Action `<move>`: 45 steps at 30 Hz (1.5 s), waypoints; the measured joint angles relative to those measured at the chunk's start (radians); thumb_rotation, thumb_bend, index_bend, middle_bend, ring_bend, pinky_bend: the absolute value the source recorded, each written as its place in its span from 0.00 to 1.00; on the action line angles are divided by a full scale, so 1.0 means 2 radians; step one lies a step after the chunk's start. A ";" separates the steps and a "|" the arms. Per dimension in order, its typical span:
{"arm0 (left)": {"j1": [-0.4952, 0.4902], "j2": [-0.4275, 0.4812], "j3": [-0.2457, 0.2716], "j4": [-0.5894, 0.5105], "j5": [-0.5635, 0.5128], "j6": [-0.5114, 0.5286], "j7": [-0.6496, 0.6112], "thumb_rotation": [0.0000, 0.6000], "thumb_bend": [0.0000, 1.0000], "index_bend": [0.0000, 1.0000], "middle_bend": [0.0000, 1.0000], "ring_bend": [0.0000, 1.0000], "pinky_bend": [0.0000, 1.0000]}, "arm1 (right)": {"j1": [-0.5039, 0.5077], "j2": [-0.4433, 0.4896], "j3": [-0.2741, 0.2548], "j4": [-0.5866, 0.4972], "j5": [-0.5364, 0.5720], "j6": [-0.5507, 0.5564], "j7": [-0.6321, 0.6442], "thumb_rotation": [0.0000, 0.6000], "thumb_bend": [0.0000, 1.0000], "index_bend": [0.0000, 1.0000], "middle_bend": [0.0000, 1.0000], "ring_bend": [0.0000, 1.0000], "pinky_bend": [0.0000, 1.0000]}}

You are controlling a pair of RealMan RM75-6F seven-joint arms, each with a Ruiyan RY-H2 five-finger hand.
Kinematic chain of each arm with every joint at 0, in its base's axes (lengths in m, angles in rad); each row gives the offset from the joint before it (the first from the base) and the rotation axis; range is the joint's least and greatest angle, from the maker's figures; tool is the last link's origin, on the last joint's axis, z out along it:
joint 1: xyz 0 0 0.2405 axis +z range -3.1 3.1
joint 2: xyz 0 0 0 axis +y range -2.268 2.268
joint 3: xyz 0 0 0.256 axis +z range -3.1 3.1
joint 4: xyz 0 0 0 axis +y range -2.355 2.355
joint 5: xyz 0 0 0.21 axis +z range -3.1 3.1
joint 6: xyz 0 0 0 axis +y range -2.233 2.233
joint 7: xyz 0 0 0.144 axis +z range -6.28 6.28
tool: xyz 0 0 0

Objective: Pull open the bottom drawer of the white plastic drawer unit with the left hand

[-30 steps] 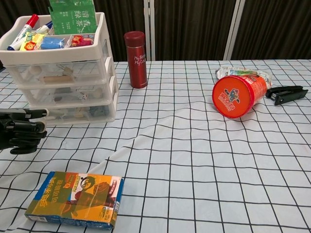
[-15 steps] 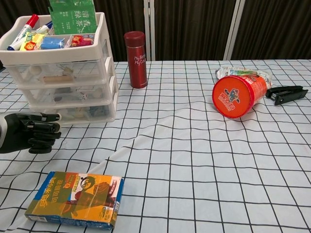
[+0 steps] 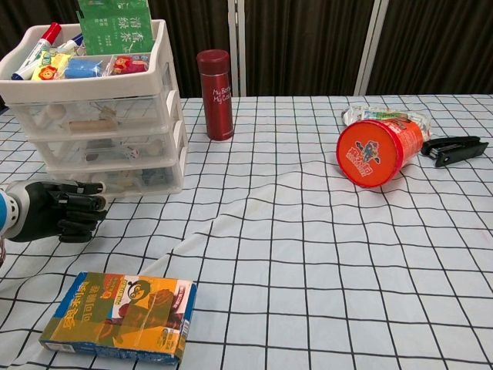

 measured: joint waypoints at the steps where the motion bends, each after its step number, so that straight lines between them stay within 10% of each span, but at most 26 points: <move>1: 0.000 -0.001 0.000 0.002 0.000 0.000 0.000 1.00 0.88 0.01 1.00 0.99 0.89 | 0.000 0.000 0.000 0.000 0.000 0.000 0.000 1.00 0.03 0.00 0.00 0.00 0.00; 45: -0.001 -0.039 -0.017 0.048 0.021 -0.019 0.001 1.00 0.88 0.16 1.00 0.99 0.89 | 0.002 -0.005 -0.002 0.001 0.001 -0.006 -0.011 1.00 0.03 0.00 0.00 0.00 0.00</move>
